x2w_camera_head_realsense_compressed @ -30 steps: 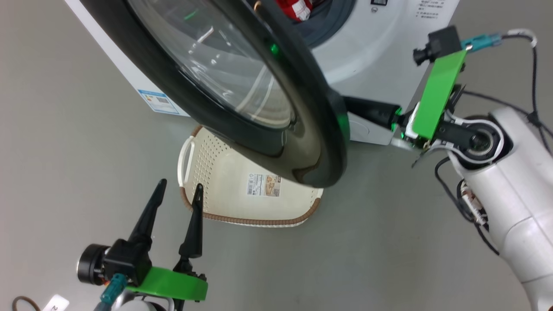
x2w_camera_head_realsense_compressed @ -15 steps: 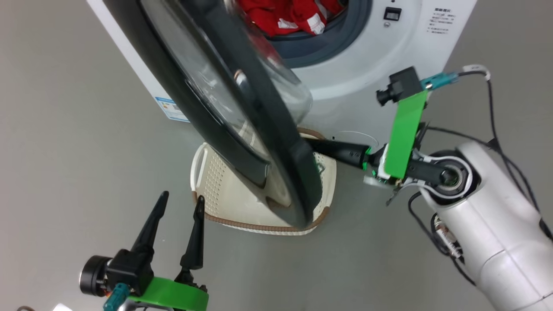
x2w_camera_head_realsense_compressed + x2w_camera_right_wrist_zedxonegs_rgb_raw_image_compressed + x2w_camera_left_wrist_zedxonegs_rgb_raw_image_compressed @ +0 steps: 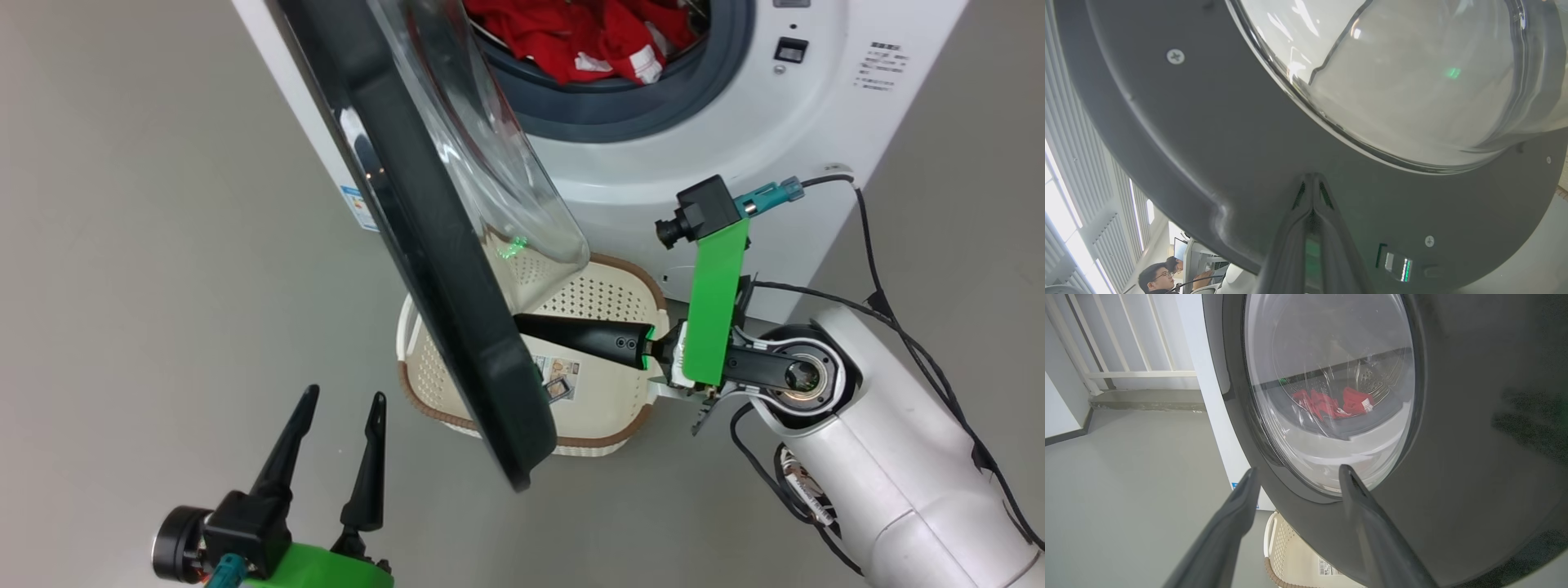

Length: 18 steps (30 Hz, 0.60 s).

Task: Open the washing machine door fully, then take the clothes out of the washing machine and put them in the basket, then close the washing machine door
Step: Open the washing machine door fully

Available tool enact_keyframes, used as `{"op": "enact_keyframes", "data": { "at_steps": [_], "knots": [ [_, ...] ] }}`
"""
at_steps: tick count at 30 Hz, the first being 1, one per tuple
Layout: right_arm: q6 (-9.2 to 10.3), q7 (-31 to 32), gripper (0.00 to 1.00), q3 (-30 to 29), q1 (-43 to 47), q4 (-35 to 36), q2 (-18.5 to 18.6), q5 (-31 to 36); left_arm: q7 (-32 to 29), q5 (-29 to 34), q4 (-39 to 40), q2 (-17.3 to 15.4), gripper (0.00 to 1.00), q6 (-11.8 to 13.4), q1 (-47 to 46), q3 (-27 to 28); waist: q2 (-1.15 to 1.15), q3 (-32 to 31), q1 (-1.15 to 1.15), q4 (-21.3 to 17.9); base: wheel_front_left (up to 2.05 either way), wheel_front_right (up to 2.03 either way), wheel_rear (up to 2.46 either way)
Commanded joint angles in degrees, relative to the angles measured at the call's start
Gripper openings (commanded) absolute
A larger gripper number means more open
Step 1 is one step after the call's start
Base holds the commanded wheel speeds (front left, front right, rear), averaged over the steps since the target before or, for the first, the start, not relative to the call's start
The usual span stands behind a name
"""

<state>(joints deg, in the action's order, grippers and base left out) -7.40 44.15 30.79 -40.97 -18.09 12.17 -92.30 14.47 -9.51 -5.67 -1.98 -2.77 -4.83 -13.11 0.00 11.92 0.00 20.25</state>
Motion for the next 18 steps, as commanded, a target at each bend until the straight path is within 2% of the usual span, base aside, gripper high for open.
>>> {"op": "enact_keyframes", "data": {
  "at_steps": [1,18],
  "knots": [
    [-0.09,0.4,0.00,0.8,0.8,2.1,-2.0,0.6,0.5,-0.2,1.2,-0.9,1.00,0.4,-0.4,2.1,0.00,-0.1,0.00,0.6,0.00,0.00,0.00],
    [-0.09,2.0,0.00,2.7,1.9,2.0,-5.7,1.6,0.5,-0.8,0.9,-0.9,1.00,1.5,-0.4,2.8,0.00,-0.2,0.00,5.0,0.00,0.00,0.00]
  ]
}}
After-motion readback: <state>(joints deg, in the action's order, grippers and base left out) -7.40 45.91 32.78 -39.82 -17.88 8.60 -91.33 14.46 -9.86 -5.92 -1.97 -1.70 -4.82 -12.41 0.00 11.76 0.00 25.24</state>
